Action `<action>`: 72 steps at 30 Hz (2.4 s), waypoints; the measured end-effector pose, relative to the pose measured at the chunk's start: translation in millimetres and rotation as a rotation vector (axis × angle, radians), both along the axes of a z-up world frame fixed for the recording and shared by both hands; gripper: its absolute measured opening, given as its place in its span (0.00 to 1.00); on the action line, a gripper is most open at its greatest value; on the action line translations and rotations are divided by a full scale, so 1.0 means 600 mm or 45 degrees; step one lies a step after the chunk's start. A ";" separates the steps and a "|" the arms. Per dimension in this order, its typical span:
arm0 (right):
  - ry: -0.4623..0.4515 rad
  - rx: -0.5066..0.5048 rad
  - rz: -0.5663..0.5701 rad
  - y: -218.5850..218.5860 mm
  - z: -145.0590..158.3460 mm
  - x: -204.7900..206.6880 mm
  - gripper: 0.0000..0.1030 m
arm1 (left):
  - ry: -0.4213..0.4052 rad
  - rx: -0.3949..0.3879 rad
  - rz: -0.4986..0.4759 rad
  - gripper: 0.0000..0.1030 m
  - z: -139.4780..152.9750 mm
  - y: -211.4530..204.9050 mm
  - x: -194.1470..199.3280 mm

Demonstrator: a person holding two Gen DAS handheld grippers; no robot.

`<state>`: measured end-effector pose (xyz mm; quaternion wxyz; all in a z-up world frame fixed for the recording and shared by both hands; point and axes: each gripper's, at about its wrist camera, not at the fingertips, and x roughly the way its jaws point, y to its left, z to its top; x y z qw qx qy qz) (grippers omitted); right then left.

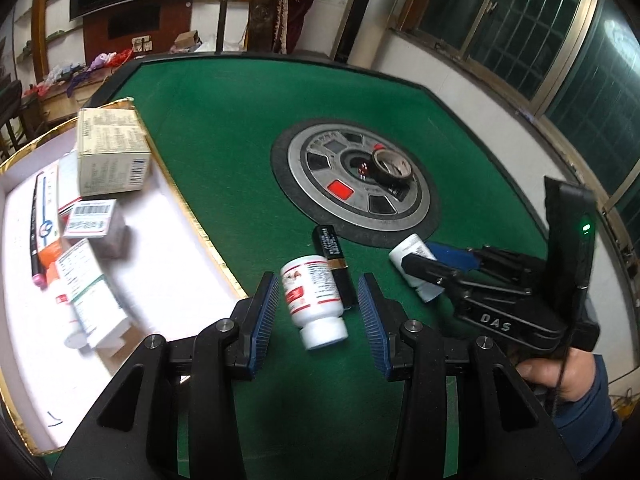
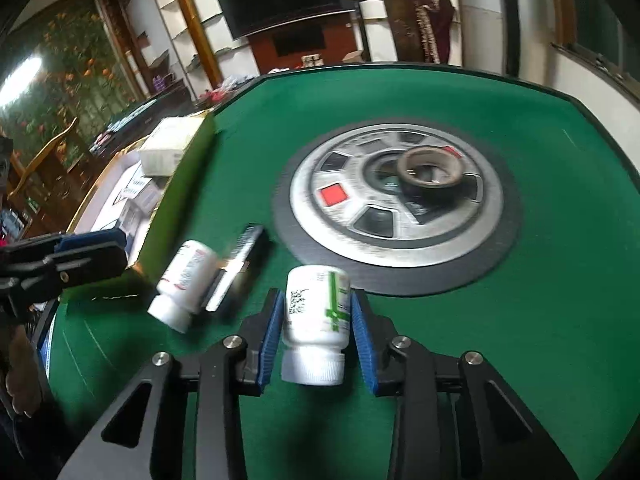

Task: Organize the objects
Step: 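Grasp the red-labelled white bottle with the left tool while the right tool grasps the green-labelled bottle, then lift and carry the red-labelled bottle with the left tool while the right tool carries the green-labelled bottle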

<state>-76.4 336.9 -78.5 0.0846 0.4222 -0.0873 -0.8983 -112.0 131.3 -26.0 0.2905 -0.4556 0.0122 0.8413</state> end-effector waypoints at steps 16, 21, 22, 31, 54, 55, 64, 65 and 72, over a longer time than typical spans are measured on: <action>-0.049 0.016 0.022 -0.013 -0.014 -0.005 0.33 | 0.044 -0.295 0.007 0.33 -0.055 0.061 -0.028; -0.031 0.008 0.012 -0.011 -0.016 -0.008 0.33 | 0.104 -0.340 -0.016 0.34 -0.061 0.069 -0.020; -0.030 0.009 0.013 -0.012 -0.016 -0.010 0.33 | 0.101 -0.339 -0.023 0.34 -0.062 0.070 -0.021; -0.017 0.147 0.041 -0.031 -0.017 -0.010 0.33 | 0.206 -0.460 -0.102 0.34 -0.078 0.086 0.005; -0.006 0.209 0.032 -0.042 -0.017 -0.009 0.35 | 0.256 -0.361 -0.056 0.34 -0.093 0.092 0.011; -0.009 0.206 0.027 -0.041 -0.017 -0.009 0.35 | 0.257 -0.359 -0.055 0.34 -0.094 0.093 0.010; 0.002 0.153 0.023 -0.040 -0.014 0.001 0.32 | 0.244 -0.374 -0.054 0.34 -0.092 0.095 0.009; 0.010 0.138 0.023 -0.039 -0.011 0.004 0.32 | 0.240 -0.369 -0.059 0.34 -0.092 0.094 0.009; 0.071 0.088 -0.035 -0.019 0.013 0.012 0.32 | 0.268 -0.345 -0.069 0.34 -0.085 0.096 0.015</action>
